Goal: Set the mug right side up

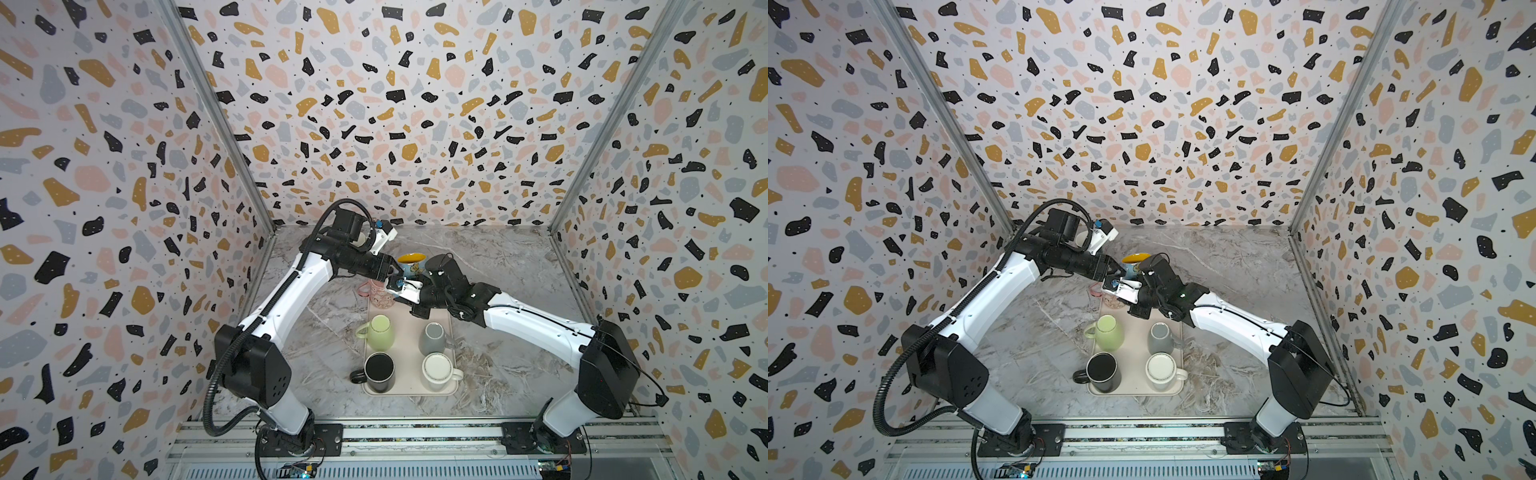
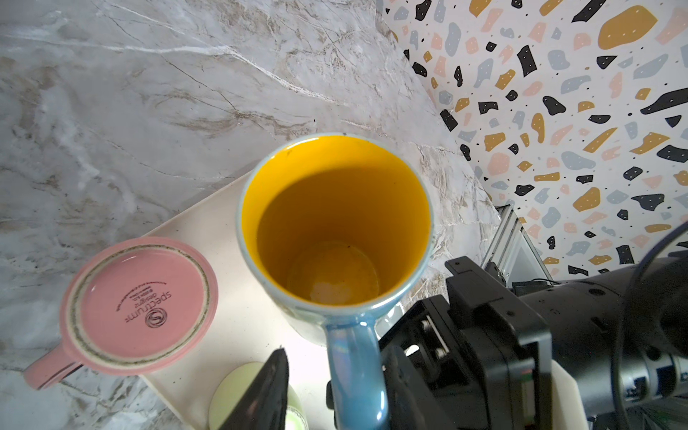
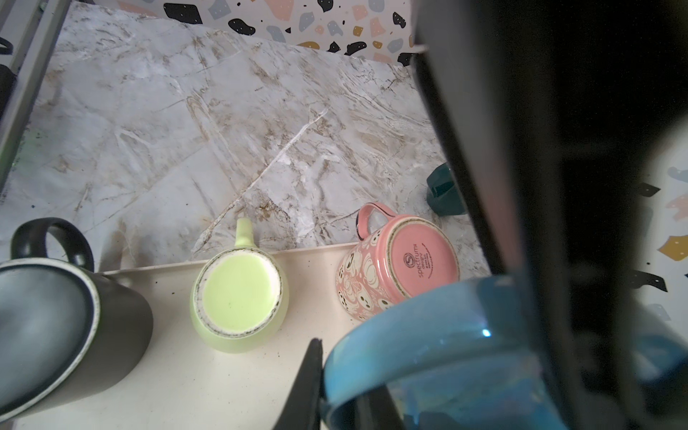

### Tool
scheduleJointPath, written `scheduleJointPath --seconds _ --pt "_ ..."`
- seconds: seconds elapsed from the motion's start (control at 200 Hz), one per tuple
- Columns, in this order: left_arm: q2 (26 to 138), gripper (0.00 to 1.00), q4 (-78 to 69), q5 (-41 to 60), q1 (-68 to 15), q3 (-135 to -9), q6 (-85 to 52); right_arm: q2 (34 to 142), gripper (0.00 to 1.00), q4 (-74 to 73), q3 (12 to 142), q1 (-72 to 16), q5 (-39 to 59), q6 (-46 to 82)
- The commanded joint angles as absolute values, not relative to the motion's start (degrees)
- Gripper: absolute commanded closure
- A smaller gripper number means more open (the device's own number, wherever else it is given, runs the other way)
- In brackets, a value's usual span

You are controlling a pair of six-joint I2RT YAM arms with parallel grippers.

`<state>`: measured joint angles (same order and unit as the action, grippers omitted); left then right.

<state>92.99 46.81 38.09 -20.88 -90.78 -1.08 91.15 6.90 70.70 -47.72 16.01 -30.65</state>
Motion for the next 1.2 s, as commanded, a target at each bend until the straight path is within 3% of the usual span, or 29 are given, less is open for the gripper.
scheduleJointPath --seconds 0.0,0.751,0.991,1.191 --pt "93.1 0.59 48.2 37.7 -21.5 -91.1 -0.3 89.9 1.0 2.5 75.3 -48.3 14.6 -33.2" --pt "94.0 0.72 49.0 35.9 -22.5 -89.3 0.0 90.0 1.0 1.2 74.4 -49.2 12.1 -34.8" --pt "94.4 0.83 48.9 35.9 -22.8 -89.2 0.0 89.7 1.0 0.6 73.8 -49.3 11.9 -34.9" --pt "94.5 1.0 49.1 35.6 -23.0 -89.1 0.0 89.5 1.0 0.3 73.5 -49.4 11.5 -35.1"
